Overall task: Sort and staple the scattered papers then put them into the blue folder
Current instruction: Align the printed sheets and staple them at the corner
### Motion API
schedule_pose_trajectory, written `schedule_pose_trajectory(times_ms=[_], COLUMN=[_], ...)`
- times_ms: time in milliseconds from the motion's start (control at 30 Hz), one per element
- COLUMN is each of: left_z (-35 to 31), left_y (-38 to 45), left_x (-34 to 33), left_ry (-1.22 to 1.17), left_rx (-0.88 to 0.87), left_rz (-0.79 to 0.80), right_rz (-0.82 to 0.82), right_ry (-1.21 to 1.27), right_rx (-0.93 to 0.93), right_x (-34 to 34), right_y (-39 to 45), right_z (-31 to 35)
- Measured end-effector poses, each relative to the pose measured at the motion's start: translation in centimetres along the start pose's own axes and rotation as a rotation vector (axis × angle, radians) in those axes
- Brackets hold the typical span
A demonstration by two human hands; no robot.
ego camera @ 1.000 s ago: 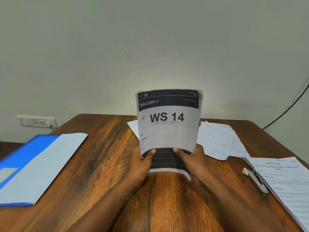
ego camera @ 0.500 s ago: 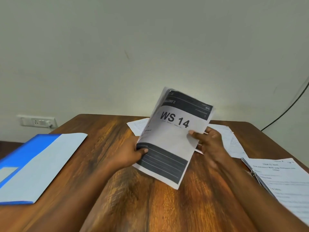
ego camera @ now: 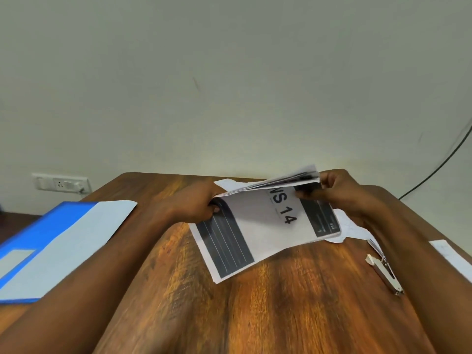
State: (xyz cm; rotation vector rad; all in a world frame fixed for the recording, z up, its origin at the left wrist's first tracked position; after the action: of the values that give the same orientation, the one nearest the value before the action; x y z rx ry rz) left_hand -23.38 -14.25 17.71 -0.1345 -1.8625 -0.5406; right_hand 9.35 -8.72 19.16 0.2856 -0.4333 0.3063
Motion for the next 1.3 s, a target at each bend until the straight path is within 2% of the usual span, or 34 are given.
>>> schedule_pose_trajectory(times_ms=[100, 167, 267, 367, 433, 533, 600, 767, 933, 1133, 1300], left_z=[-0.5, 0.2, 2.3, 3.3, 3.4, 2.7, 1.9, 1.1, 0.4, 0.4, 0.6], left_y=[0.3, 0.4, -0.3, -1.5, -2.1, -2.7, -3.0, -3.1, -3.4, -4.2, -3.9], left_x=[0.4, 0.7, 0.8, 0.0, -1.5, -4.4, -6.1, -8.5, -10.1, -12.5, -12.2], left_ry=[-0.001, -0.017, -0.203, -0.601, -0.946, -1.256, -1.362, -1.237, -1.026, -0.996, -1.028], left_rx=[0.009, 0.081, 0.203, 0.342, 0.417, 0.488, 0.528, 0.55, 0.488, 0.593, 0.595], left_rz=[0.024, 0.0, -0.192, -0.426, -0.496, -0.427, -0.375, -0.392, -0.535, -0.502, -0.547], right_rz=[0.041, 0.008, -0.062, -0.083, -0.115, -0.161, -0.195, -0.279, -0.305, -0.271, -0.303], right_ry=[0.005, 0.051, 0.17, 0.368, 0.423, 0.467, 0.506, 0.524, 0.51, 0.346, 0.333], right_rx=[0.024, 0.026, 0.02, -0.041, -0.102, -0.154, -0.156, -0.132, -0.077, -0.158, -0.141], right_x=[-1.6, -1.9, -1.8, -2.0, -2.5, -3.7, -4.8, -7.2, -7.6, -8.8, -8.4], right_y=[-0.3, -0.4, -0.4, -0.6, -0.6, -1.0, -1.5, -2.4, -2.6, -2.9, -2.2], right_z=[-0.5, -1.2, -2.4, -3.7, -4.6, -5.9, -6.8, -8.9, -9.2, -11.2, -10.9])
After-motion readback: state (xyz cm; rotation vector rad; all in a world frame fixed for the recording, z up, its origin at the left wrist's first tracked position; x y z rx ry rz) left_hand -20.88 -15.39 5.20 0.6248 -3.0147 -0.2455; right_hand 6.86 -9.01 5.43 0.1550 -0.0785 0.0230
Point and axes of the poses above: each hand's wrist, its own y-axis towards the middle knuckle, its own x-axis out of the back of the hand, z = x × y, the point moved 1 cm from there along y, towards the middle knuckle, and after that the axes turned 3 degrees about -y, right-handed, at the moved point
